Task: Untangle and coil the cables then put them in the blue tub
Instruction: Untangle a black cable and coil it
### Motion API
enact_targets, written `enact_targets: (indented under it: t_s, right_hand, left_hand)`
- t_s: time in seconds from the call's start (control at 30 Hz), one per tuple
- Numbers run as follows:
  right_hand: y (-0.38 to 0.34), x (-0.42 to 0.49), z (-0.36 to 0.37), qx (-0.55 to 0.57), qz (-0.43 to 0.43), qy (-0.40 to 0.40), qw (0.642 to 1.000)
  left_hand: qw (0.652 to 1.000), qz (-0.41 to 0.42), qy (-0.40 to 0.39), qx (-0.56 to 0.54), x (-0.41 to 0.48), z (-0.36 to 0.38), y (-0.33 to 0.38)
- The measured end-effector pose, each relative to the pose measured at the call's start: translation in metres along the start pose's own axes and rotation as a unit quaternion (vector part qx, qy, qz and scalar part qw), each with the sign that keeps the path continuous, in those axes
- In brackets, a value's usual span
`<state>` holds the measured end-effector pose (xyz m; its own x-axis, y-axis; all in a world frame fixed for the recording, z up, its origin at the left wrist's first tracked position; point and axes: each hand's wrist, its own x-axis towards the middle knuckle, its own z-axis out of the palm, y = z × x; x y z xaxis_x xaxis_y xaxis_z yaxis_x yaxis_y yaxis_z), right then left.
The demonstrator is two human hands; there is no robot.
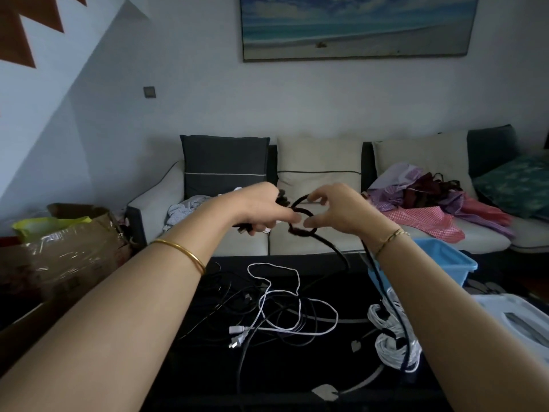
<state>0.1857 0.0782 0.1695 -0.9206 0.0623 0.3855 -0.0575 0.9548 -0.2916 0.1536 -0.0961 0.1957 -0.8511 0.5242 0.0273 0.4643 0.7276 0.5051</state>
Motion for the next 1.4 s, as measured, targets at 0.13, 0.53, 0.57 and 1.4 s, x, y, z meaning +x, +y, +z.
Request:
enact_targets:
  t_s: [0.13, 0.53, 0.57, 1.4]
  right_hand:
    - [0.019, -0.004, 0.023, 0.181, 0.001, -0.089, 0.979]
    - [0.031, -0.006, 0.094, 0.316, 0.063, -0.134, 0.937]
    - [0.030, -0.006, 0.090, 0.331, 0.070, -0.114, 0.934]
    - [-0.002, -0.002, 0.039, 0.511, 0.057, 0.032, 0.857]
  left_hand:
    - [0.987, -0.021, 0.020, -0.160, -0.007, -0.012, -0.007]
    - [0.936, -0.013, 0.177, -0.303, 0.001, -0.016, -0.008]
    - [0.939, -0.013, 0.176, -0.297, 0.001, -0.015, -0.007]
    - [0.858, -0.087, -0.111, -0.493, -0.008, -0.005, 0.005]
